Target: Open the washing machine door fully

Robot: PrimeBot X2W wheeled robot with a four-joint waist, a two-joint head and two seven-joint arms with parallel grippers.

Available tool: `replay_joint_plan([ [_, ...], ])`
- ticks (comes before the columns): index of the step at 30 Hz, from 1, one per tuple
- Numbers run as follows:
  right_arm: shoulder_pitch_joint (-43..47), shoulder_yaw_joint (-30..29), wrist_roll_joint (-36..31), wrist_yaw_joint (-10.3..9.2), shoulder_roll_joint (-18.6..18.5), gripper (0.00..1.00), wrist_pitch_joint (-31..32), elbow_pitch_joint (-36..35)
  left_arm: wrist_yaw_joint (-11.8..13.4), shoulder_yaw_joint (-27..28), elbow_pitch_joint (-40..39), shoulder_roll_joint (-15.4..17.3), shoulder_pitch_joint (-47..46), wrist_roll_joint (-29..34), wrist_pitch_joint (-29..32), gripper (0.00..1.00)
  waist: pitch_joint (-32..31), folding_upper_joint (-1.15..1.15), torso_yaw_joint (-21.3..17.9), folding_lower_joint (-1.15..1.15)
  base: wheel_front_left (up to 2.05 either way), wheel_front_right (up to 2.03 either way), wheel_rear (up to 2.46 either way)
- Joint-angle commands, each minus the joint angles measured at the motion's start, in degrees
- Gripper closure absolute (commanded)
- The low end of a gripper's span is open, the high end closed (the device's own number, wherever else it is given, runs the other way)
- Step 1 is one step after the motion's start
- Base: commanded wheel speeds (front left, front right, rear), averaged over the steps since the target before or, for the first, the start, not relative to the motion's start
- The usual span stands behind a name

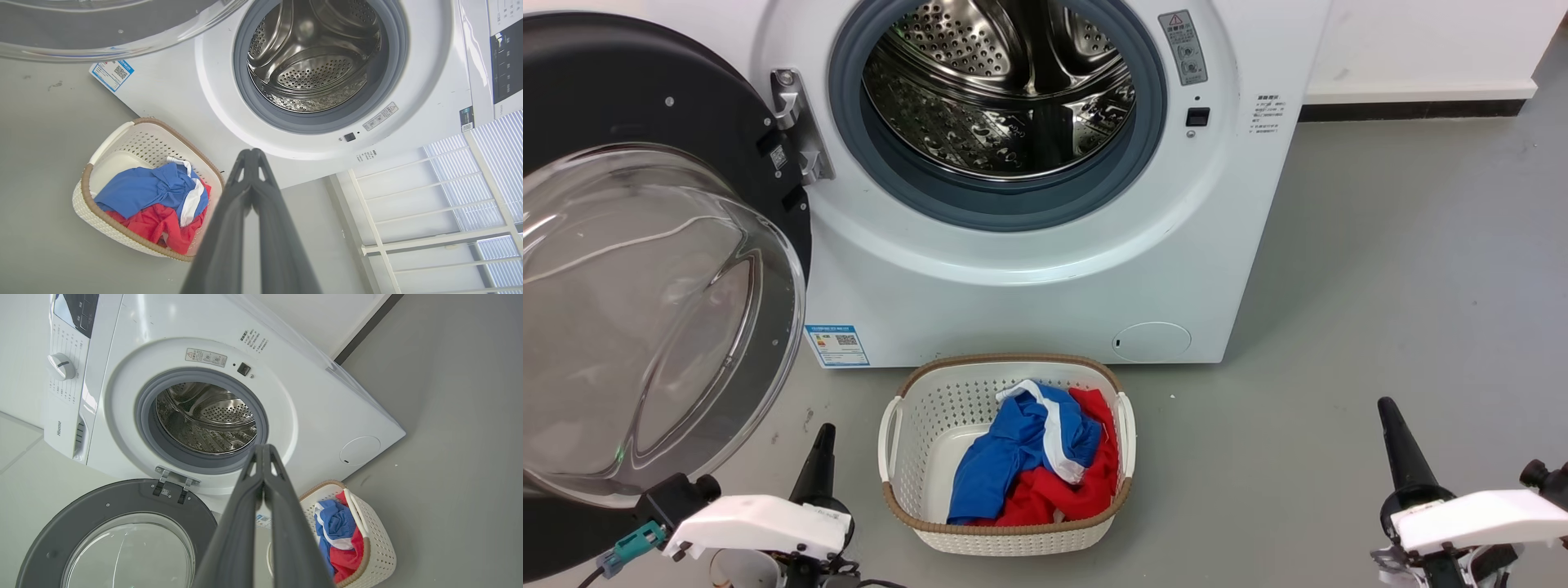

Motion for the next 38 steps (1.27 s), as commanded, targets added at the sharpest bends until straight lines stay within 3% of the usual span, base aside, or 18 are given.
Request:
replay_joint_plan([
  [1,-1.43,-0.18,1.3,0.01,0.07,1.0,0.23,-0.34,-0.35,0.62,-0.67,-0.19,-1.62,-1.09,0.27,1.0,0.0,0.0,0.02,-0.01,0.0,0.0,0.0],
  [38,-3.45,-1.64,21.99,0.0,0.32,1.0,4.17,1.13,-4.69,6.46,-0.9,-3.34,-2.15,-18.02,5.27,1.0,0.14,0.0,0.64,-0.01,0.0,0.0,0.0],
])
